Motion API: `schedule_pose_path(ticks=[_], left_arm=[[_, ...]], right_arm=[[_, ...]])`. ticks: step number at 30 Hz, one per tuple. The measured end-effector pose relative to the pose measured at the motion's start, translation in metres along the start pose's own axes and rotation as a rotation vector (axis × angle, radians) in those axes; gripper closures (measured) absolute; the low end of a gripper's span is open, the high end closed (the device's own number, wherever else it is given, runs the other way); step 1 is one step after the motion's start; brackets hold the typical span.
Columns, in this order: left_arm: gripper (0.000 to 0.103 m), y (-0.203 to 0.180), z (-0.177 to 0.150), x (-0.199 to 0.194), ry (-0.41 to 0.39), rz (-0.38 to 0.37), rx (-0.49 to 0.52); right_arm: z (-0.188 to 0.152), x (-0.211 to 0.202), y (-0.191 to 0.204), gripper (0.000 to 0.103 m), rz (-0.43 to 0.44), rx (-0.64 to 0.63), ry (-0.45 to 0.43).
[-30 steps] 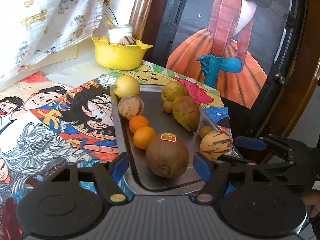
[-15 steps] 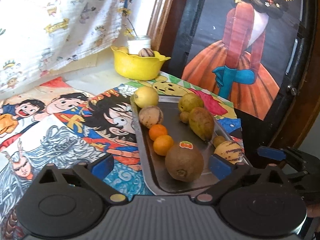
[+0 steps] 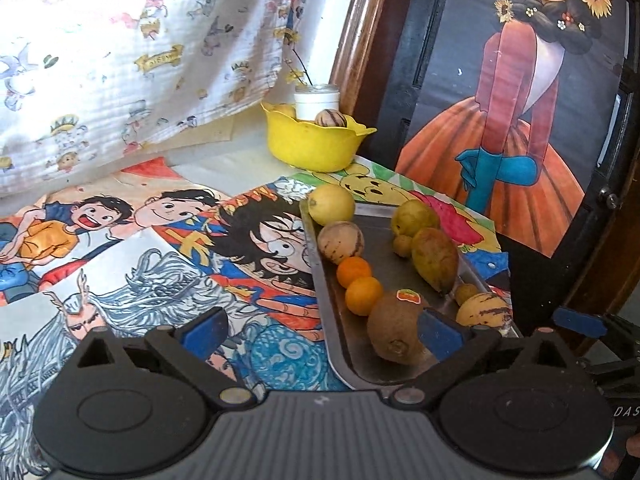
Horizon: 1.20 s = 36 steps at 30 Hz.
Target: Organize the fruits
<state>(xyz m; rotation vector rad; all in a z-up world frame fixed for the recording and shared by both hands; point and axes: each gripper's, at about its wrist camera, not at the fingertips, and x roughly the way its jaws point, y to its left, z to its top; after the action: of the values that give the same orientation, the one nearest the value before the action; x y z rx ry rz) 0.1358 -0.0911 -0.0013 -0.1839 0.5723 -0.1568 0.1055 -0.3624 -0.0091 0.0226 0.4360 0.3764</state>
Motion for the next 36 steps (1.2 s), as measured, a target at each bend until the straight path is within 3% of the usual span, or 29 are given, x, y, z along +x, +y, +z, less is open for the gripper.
schedule_pose_path(ticks=[16,36], left_arm=[[0.0,0.01,-0.007,-0.02,-0.037,0.073,0.001],[0.0,0.032,-0.02,-0.052,-0.056,0.103,0.01]], right_arm=[[-0.007,-0.019,0.016,0.001,-0.06,0.174,-0.026],[-0.01,-0.043,0.06,0.001,-0.091,0.154,-0.046]])
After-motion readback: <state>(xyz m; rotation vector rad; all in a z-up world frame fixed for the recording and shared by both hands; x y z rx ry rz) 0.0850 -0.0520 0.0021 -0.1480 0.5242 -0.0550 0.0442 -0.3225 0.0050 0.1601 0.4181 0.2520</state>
